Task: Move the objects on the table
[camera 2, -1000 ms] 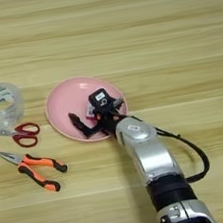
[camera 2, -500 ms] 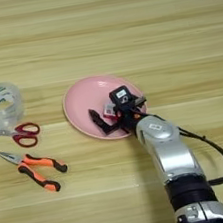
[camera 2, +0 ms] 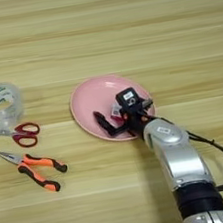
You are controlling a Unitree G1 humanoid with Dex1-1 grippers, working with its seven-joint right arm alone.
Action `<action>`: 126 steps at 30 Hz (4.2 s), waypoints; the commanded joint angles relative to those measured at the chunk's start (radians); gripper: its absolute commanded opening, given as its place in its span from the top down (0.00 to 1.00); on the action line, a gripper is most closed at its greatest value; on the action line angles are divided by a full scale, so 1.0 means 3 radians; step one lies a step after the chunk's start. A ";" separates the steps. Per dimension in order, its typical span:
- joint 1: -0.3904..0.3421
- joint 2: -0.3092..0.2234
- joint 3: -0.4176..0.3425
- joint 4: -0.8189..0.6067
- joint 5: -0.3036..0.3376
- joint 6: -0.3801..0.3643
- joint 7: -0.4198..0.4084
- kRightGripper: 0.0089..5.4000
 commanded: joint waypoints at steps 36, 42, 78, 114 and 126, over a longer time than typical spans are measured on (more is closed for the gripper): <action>0.0763 -0.0222 0.0674 -0.1745 0.0514 0.0162 0.1029 0.01; 0.0770 -0.0184 0.0857 -0.1697 0.0498 0.0207 0.1064 0.01; 0.0716 -0.0108 0.1278 -0.1063 0.0075 -0.0212 0.1027 0.01; 0.0609 0.0097 0.1328 -0.0675 -0.0075 -0.0479 0.0871 0.36; 0.0500 0.0131 0.0986 -0.1077 0.0099 -0.0351 0.0709 0.36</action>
